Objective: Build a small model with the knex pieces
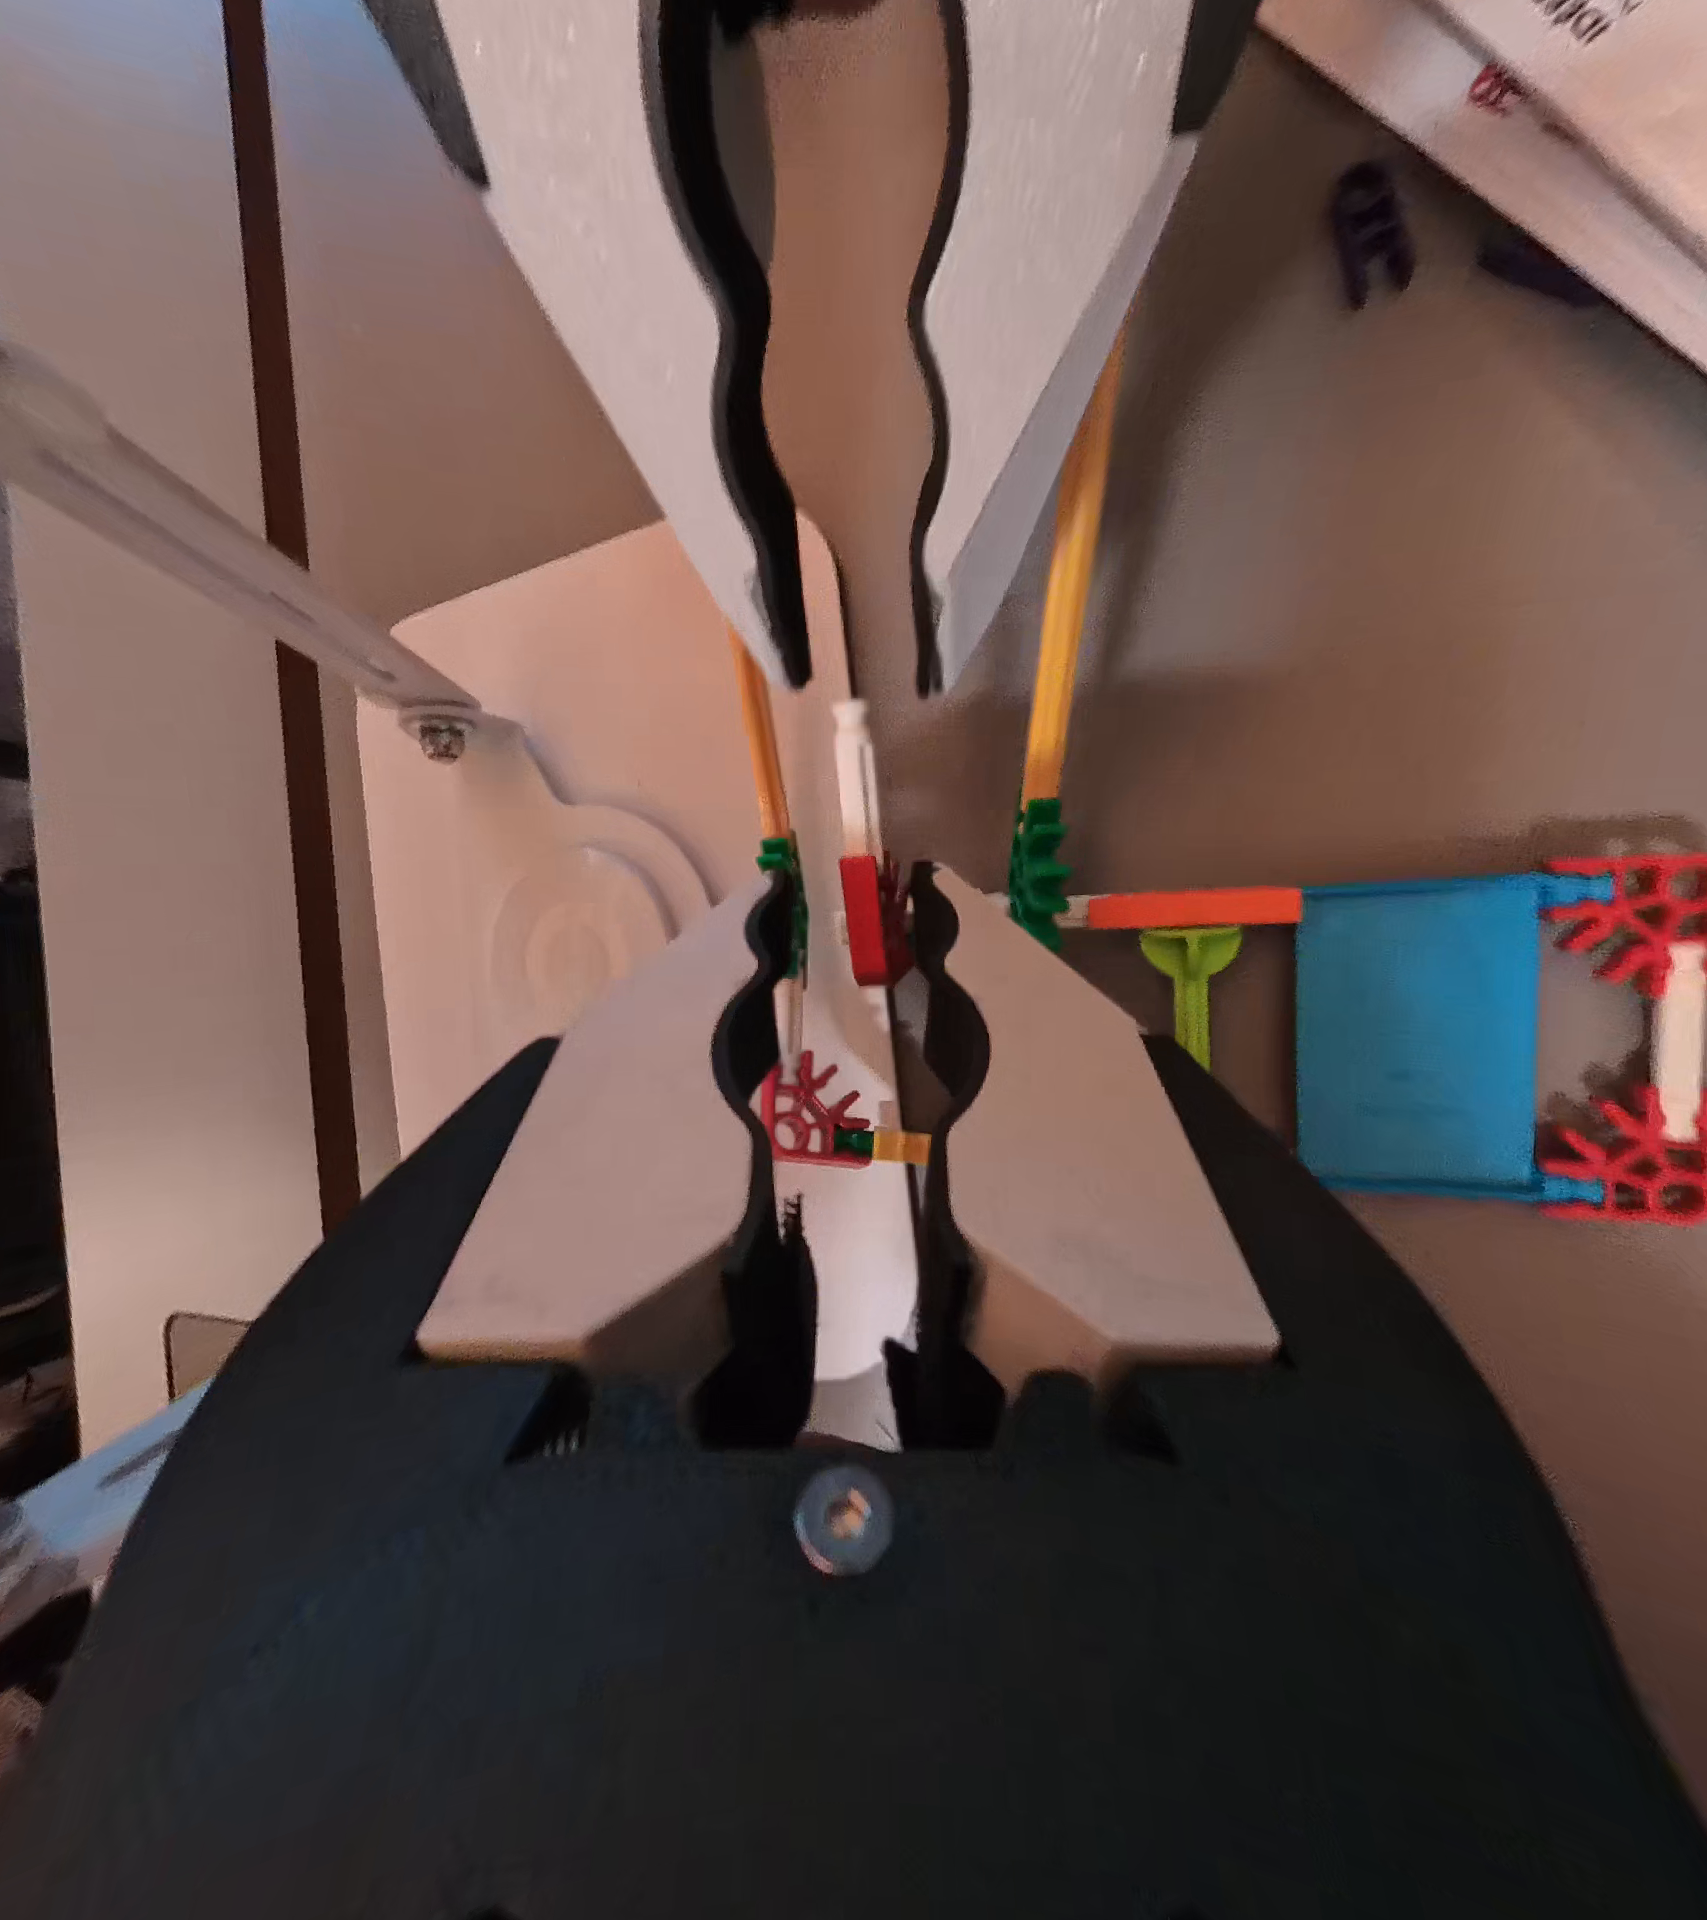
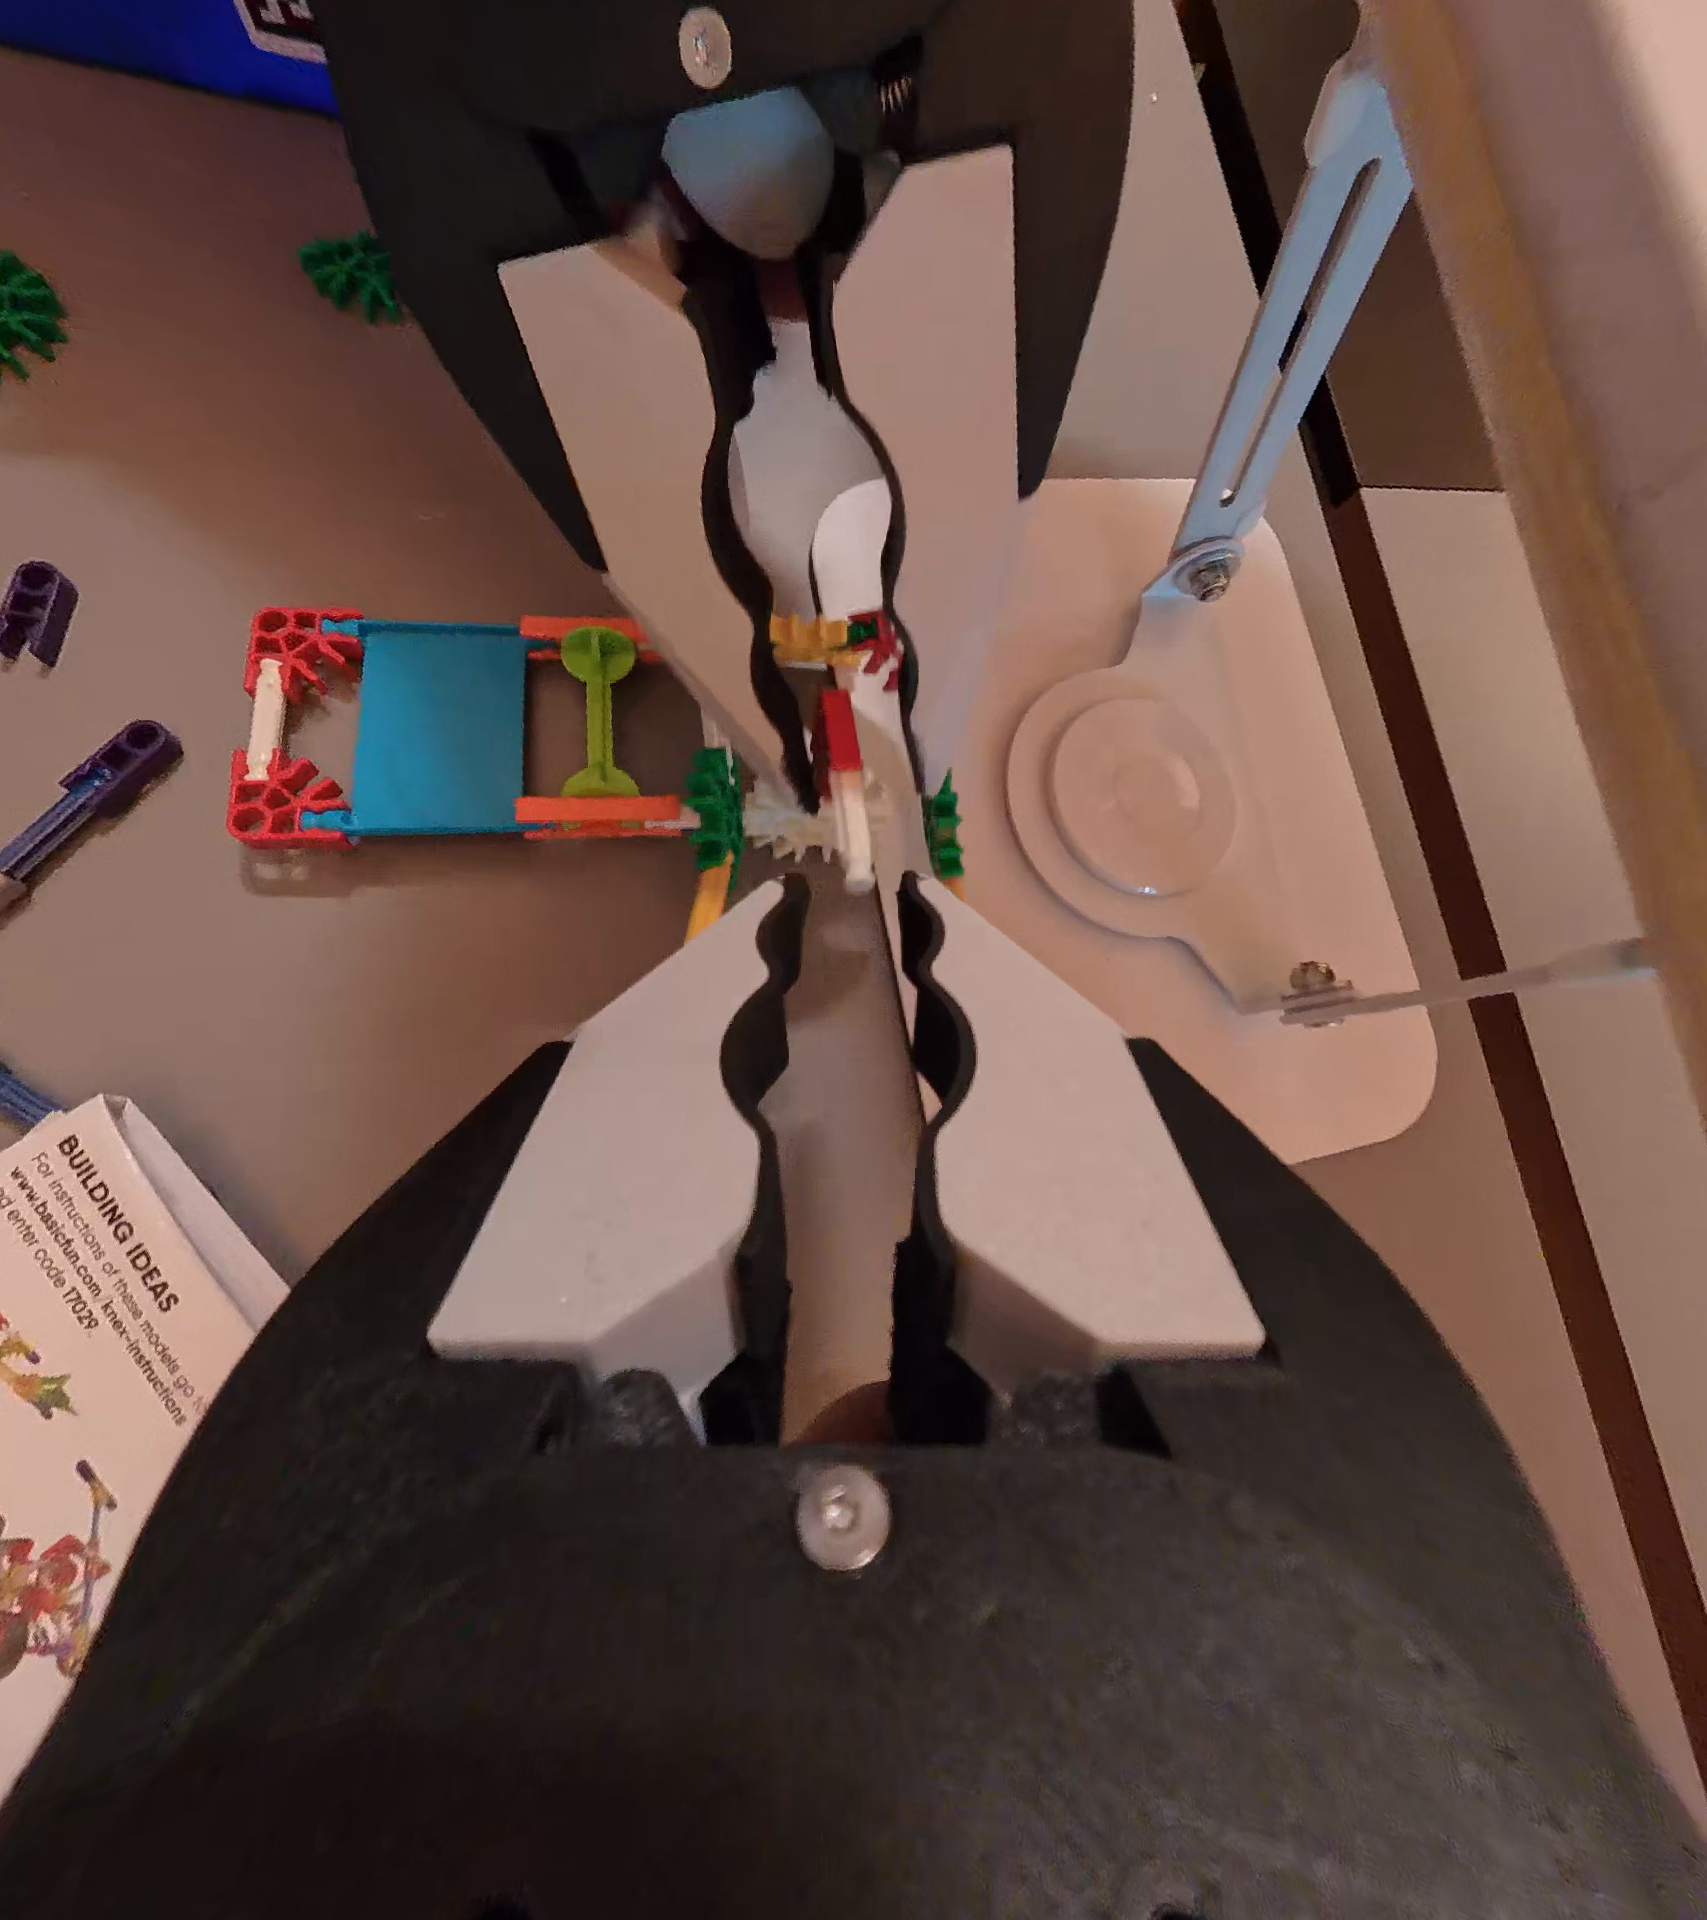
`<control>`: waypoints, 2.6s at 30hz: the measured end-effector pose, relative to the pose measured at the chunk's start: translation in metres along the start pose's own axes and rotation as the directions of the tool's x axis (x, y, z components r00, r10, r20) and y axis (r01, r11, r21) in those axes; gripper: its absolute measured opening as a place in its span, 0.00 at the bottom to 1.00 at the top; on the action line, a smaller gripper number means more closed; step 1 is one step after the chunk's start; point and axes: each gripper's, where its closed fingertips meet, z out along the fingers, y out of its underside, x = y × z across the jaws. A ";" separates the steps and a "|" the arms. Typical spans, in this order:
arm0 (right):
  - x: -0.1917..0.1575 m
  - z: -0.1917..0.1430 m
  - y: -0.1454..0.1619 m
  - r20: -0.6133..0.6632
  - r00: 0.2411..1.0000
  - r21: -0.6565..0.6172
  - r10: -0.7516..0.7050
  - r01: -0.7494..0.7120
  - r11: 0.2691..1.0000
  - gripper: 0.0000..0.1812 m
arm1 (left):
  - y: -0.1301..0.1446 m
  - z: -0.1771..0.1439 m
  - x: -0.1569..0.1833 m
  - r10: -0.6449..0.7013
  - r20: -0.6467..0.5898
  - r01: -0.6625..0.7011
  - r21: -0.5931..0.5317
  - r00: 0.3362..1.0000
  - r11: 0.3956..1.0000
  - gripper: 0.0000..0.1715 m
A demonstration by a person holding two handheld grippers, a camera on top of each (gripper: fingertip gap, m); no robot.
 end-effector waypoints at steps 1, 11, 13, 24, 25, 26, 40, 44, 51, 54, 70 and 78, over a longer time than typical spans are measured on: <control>0.000 0.000 0.002 0.002 1.000 -0.010 0.002 -0.002 1.000 0.09 | 0.003 -0.001 0.001 -0.010 -0.010 0.010 -0.013 1.000 1.000 0.12; 0.003 -0.005 0.000 -0.018 1.000 -0.025 0.004 -0.004 1.000 0.09 | 0.012 -0.015 0.003 -0.020 -0.017 0.019 -0.025 1.000 0.999 0.11; 0.010 -0.008 -0.005 -0.044 0.998 -0.006 0.034 -0.034 0.999 0.11 | 0.014 -0.019 -0.002 -0.019 0.020 0.020 -0.038 1.000 0.999 0.13; 0.019 -0.022 -0.014 -0.086 0.996 0.038 0.033 -0.030 0.999 0.11 | 0.016 -0.073 0.011 0.033 0.138 -0.024 -0.065 0.990 0.998 0.22; 0.019 -0.023 -0.013 -0.088 0.996 0.037 0.032 -0.029 0.999 0.11 | 0.015 -0.081 0.012 0.037 0.159 -0.028 -0.061 0.987 0.998 0.22; 0.020 -0.023 -0.013 -0.089 0.995 0.038 0.033 -0.030 0.999 0.11 | 0.015 -0.090 0.012 0.042 0.185 -0.031 -0.063 0.982 0.998 0.22; 0.019 -0.018 -0.005 -0.086 0.996 0.005 0.022 -0.021 1.000 0.11 | 0.113 -0.235 0.030 -0.079 0.361 0.178 -0.250 0.929 0.952 0.19; 0.018 -0.016 -0.003 -0.083 0.996 -0.008 0.017 -0.018 1.000 0.11 | 0.164 -0.262 0.047 -0.139 0.362 0.268 -0.336 0.922 0.903 0.18; 0.015 -0.009 0.004 -0.073 0.997 -0.038 0.013 -0.016 0.999 0.11 | 0.236 -0.270 0.077 -0.266 0.305 0.379 -0.417 0.915 0.826 0.14; 0.014 -0.007 0.006 -0.066 0.998 -0.046 0.014 -0.017 0.999 0.11 | 0.240 -0.250 0.083 -0.316 0.237 0.387 -0.378 0.919 0.841 0.17; 0.013 -0.002 0.012 -0.059 0.998 -0.074 0.007 -0.012 0.997 0.11 | 0.263 -0.149 0.061 -0.320 0.103 0.335 -0.386 0.942 0.859 0.17; 0.013 -0.005 0.008 -0.066 0.998 -0.067 -0.001 -0.004 0.998 0.11 | 0.262 -0.151 0.055 -0.272 0.138 0.305 -0.404 0.952 0.863 0.13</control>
